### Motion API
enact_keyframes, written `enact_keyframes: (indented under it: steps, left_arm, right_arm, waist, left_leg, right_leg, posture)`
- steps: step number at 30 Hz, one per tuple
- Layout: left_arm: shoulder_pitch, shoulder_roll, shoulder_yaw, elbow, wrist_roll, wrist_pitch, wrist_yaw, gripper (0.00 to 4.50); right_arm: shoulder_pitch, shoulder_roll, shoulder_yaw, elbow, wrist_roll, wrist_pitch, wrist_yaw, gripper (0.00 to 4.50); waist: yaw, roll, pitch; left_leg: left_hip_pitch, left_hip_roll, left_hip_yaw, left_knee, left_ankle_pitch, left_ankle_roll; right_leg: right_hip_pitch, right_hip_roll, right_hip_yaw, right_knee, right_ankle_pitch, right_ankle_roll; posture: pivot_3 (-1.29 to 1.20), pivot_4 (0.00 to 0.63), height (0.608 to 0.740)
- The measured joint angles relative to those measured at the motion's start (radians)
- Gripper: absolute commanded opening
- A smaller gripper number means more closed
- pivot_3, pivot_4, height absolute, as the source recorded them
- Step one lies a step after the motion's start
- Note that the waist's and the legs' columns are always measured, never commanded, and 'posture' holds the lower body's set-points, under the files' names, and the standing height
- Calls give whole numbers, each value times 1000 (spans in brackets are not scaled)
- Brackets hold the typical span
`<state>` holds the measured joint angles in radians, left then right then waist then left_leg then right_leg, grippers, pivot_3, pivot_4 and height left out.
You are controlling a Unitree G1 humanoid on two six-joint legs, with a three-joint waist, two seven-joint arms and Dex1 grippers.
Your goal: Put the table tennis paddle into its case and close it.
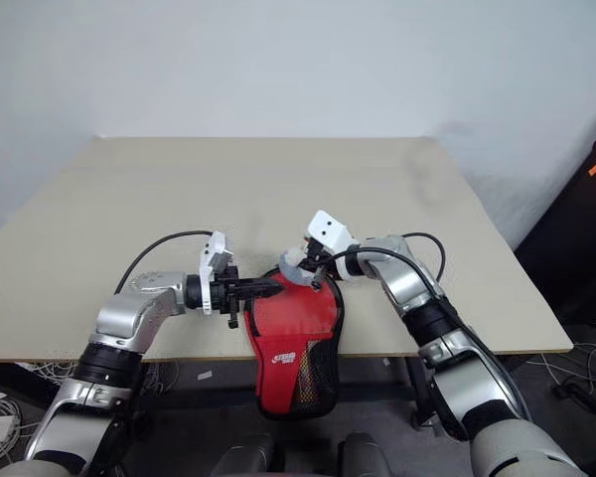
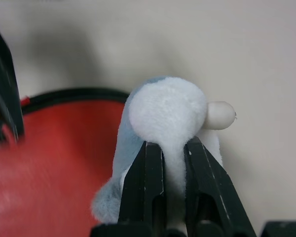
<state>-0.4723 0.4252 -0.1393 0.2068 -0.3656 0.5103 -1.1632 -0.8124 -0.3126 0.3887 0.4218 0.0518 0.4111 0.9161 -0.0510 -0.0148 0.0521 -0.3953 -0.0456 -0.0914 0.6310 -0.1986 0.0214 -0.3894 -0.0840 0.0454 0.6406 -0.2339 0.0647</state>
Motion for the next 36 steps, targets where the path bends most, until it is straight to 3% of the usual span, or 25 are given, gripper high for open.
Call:
enact_keyframes:
  steps: [20,29,36]
  left_arm:
    - [17,-69,-53,257,129,-290,14,0]
    - [-36,-68,-86,324,165,-325,-42,0]
    - [-83,-68,-96,379,190,-330,-94,0]
  right_arm:
    - [-162,114,-2,338,-89,-180,14,37]
    - [-254,71,-15,550,-169,-308,-49,37]
    - [-261,-2,-15,601,-218,-392,-19,37]
  waist:
    - [-1,6,-2]
    - [-1,10,-4]
    - [-1,13,-4]
  left_leg:
    - [2,-1,0,0,0,0]
    - [2,-2,0,0,0,0]
    - [2,-3,0,0,0,0]
  right_leg:
    - [-1,0,0,1,1,-1]
    - [0,-1,-1,1,1,-1]
    - [1,-1,-1,1,1,-1]
  posture:
    - [0,0,739]
    - [0,0,739]
    - [0,0,739]
